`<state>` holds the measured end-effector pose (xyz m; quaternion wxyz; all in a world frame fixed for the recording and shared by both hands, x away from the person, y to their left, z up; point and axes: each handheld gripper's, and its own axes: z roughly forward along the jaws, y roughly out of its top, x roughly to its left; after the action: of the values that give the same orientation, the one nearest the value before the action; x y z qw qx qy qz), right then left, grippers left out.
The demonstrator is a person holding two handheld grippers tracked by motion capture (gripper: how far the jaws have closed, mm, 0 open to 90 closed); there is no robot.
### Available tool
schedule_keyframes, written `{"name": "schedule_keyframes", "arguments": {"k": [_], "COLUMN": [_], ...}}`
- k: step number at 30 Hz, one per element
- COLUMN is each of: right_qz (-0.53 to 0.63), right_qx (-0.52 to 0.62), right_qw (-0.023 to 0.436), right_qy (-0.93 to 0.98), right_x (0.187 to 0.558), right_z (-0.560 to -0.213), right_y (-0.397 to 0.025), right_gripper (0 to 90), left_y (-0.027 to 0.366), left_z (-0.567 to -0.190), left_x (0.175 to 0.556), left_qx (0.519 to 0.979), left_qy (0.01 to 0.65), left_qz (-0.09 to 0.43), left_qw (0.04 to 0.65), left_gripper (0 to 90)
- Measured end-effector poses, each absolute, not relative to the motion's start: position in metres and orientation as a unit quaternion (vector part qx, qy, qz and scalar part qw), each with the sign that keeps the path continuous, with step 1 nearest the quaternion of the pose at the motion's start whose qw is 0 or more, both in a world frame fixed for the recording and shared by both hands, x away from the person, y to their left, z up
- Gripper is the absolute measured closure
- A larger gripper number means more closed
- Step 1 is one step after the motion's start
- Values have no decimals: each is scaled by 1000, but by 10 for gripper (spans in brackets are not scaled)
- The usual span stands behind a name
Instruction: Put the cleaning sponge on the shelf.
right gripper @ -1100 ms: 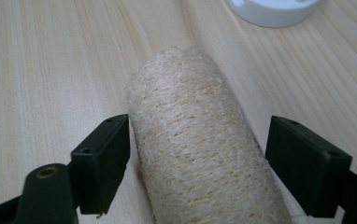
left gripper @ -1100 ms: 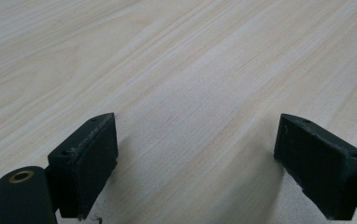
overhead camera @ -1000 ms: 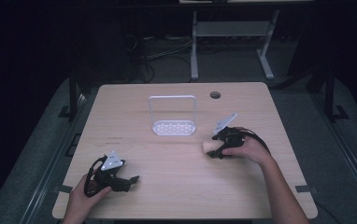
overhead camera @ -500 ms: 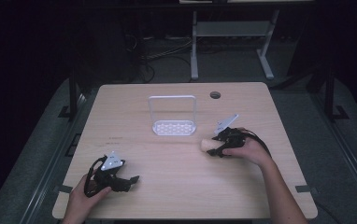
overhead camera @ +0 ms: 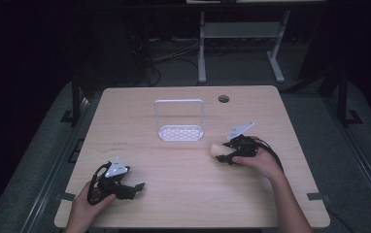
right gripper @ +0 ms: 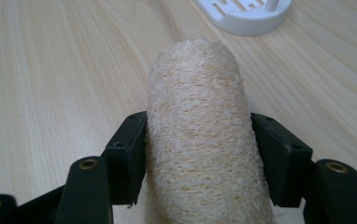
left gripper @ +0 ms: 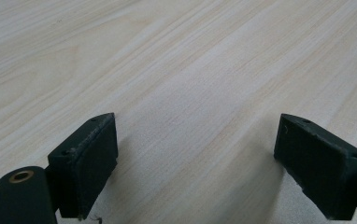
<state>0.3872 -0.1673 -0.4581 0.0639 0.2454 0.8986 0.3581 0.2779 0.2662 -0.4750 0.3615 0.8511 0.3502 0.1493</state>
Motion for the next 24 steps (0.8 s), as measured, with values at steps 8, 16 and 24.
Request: {"name": "schedule_keyframes", "arguments": {"k": [8, 16, 24], "right_qz": [370, 368, 373], "right_qx": [258, 266, 265], "right_qw": [69, 71, 69], "right_qy": [890, 888, 886], "right_x": [381, 382, 383], "right_z": [-450, -447, -442], "right_y": [-164, -159, -150], "right_gripper": [396, 396, 395], "left_y": [266, 266, 266], "left_z": [-475, -475, -475], "left_x": [278, 278, 278], "left_qx": [852, 852, 851], "left_qy": [349, 350, 350], "left_qz": [149, 149, 149], "left_qw": [361, 361, 361], "left_gripper": [131, 130, 130]}}
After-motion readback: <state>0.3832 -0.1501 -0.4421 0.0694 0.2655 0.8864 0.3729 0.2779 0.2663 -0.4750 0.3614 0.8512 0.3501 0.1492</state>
